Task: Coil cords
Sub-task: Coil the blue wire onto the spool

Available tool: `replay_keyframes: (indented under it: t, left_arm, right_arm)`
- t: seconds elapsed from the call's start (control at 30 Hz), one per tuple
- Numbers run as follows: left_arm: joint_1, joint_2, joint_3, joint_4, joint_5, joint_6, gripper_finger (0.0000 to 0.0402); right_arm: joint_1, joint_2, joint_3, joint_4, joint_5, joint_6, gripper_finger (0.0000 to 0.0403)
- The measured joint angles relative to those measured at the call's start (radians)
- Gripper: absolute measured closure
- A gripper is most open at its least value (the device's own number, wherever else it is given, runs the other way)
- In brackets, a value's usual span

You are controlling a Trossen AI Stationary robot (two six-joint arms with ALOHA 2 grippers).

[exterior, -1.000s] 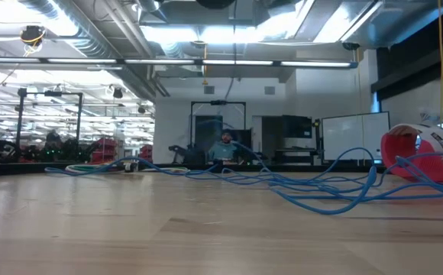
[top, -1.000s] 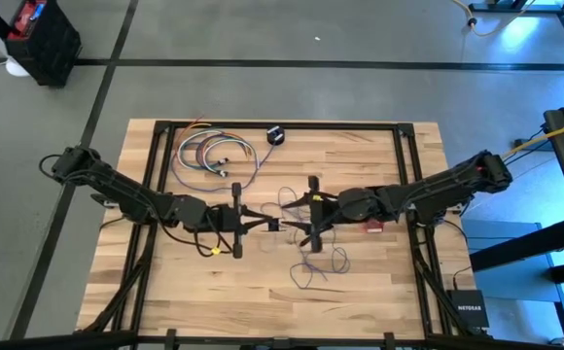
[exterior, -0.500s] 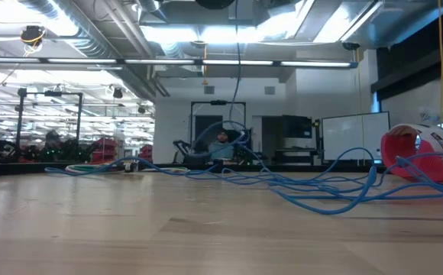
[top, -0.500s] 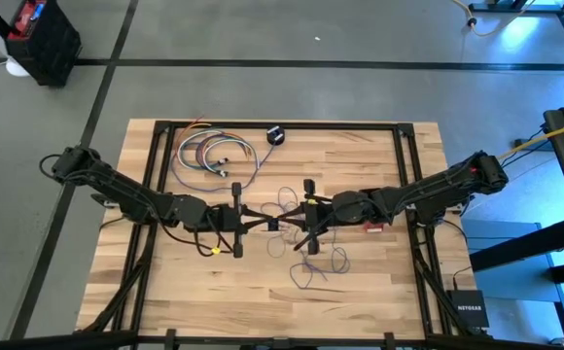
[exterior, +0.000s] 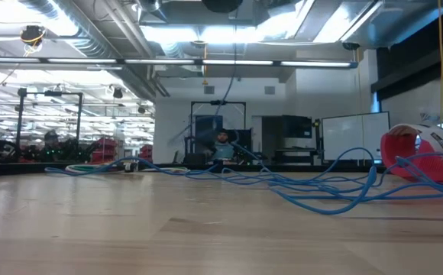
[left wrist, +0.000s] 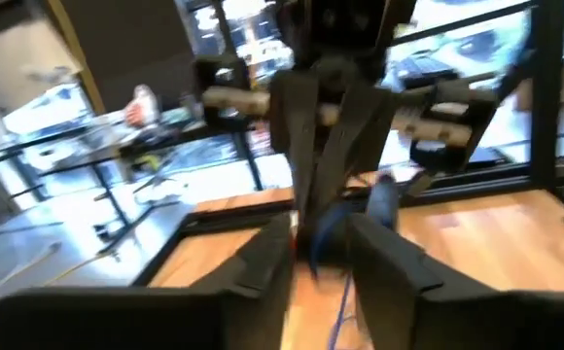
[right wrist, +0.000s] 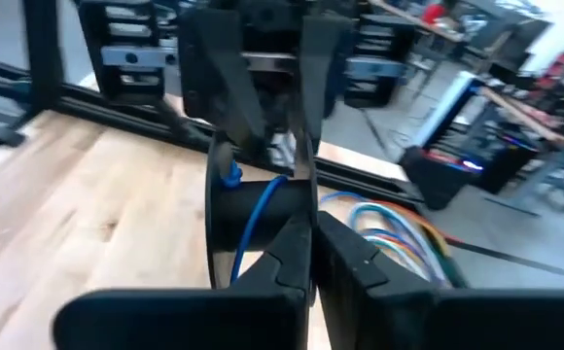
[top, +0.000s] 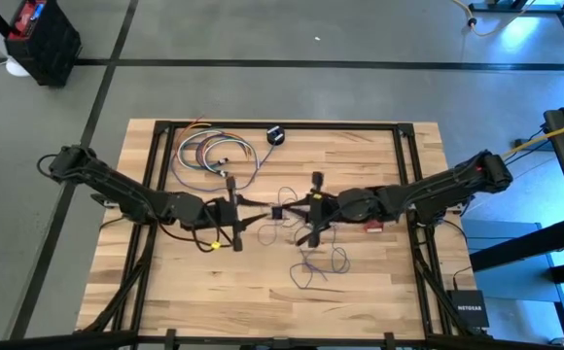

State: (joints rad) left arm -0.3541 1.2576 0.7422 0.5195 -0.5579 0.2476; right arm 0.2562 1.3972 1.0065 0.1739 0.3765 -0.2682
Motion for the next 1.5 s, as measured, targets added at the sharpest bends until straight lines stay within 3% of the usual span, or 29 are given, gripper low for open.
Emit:
replay_keyframes:
  t: [0.07, 0.23, 0.43, 0.57, 0.7, 1.1, 1.23, 1.5]
  left_arm:
    - [-0.016, -0.028, 0.0, -0.051, -0.052, -0.006, 0.0281]
    - [-0.041, -0.054, 0.0, -0.171, -0.059, -0.101, 0.0265]
    - [0.005, 0.101, 0.0, -0.123, -0.06, -0.196, 0.027]
    - [0.047, 0.219, 0.0, -0.028, -0.06, -0.196, 0.027]
    - [0.085, 0.281, 0.012, -0.036, -0.06, -0.199, 0.0271]
    - [0.174, 0.325, 0.025, -0.191, 0.033, -0.236, 0.0271]
    - [0.191, 0.324, 0.025, -0.172, 0.139, -0.274, 0.0271]
    - [0.236, 0.354, 0.025, -0.163, 0.169, -0.356, 0.0271]
  right_arm:
    - [0.0, -0.045, 0.0, -0.039, 0.029, 0.0, 0.0395]
    - [0.014, -0.146, -0.001, -0.14, 0.158, 0.012, 0.0392]
    - [0.034, -0.169, -0.031, -0.132, 0.242, 0.02, 0.0397]
    - [0.032, -0.169, -0.049, -0.118, 0.254, 0.028, 0.0394]
    - [0.032, -0.168, -0.053, -0.132, 0.257, 0.028, 0.0397]
    - [0.032, -0.168, -0.053, -0.158, 0.236, 0.029, 0.0393]
    - [0.032, -0.168, -0.053, -0.163, 0.236, 0.029, 0.0392]
    - [0.032, -0.168, -0.053, -0.179, 0.237, 0.036, 0.0391]
